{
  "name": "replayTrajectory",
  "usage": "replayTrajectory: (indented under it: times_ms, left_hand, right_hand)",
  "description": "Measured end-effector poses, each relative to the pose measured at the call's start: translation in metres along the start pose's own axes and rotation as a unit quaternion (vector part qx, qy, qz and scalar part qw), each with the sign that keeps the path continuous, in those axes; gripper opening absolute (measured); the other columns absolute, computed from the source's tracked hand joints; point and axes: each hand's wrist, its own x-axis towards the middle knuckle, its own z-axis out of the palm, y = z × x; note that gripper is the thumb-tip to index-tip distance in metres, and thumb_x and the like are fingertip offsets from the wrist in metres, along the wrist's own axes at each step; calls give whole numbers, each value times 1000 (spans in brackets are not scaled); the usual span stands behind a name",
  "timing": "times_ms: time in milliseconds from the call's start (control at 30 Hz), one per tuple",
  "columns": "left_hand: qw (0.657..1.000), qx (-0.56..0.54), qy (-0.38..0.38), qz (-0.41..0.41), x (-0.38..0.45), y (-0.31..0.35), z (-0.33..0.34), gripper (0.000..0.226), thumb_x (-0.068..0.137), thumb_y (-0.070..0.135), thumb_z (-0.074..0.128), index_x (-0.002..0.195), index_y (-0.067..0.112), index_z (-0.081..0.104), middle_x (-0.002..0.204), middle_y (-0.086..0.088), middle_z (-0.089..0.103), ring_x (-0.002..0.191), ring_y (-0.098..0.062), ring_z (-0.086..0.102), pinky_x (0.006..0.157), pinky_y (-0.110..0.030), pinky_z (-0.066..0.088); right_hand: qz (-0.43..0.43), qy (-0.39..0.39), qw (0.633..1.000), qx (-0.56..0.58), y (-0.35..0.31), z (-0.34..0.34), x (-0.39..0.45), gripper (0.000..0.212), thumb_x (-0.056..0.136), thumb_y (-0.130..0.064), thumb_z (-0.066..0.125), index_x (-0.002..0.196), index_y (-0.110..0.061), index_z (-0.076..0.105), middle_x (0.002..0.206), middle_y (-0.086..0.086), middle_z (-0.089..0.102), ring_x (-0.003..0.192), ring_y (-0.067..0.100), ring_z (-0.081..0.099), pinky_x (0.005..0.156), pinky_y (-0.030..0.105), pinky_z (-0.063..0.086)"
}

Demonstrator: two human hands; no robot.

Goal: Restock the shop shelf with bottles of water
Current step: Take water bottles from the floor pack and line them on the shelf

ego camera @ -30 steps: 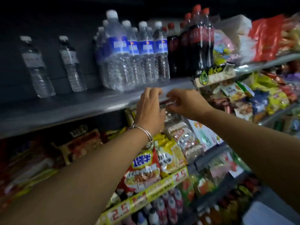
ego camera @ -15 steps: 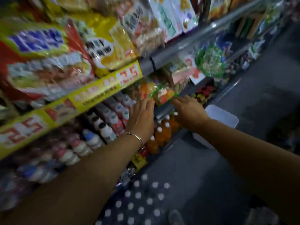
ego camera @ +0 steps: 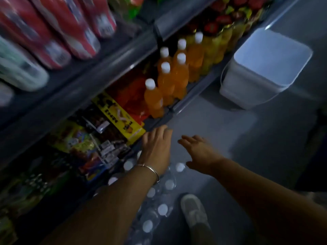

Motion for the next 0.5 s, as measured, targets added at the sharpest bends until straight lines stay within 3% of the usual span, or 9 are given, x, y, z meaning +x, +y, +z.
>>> replayTrajectory:
  times_ms: [233, 400, 500]
  left_hand:
    - [999, -19, -34, -10, 4, -29, 91, 60, 86, 18, 57, 138, 21, 28, 146, 2, 24, 135, -18, 24, 107, -32, 17]
    - [999, -38, -37, -6, 2, -41, 114, 59, 84, 12, 55, 136, 21, 30, 144, 3, 27, 133, -17, 26, 107, -32, 17]
    - [998, -38, -40, -8, 1, -43, 114, 59, 84, 11, 55, 136, 21, 30, 143, 4, 28, 132, -16, 27, 107, -32, 17]
  right_hand:
    - [-12, -106, 992, 66, 10, 110, 40, 100, 76, -25, 76, 150, -29, 9, 159, -2, 9, 136, 29, 30, 110, 34, 29]
    - [-3, -47, 989, 137, 6, 130, 59, 77, 74, -21, 77, 140, -22, 37, 140, 4, 47, 123, 24, 48, 95, 26, 36]
    - [15, -34, 990, 136, 7, 125, 60, 72, 73, -24, 78, 135, -20, 42, 130, 8, 55, 116, 27, 53, 90, 29, 40]
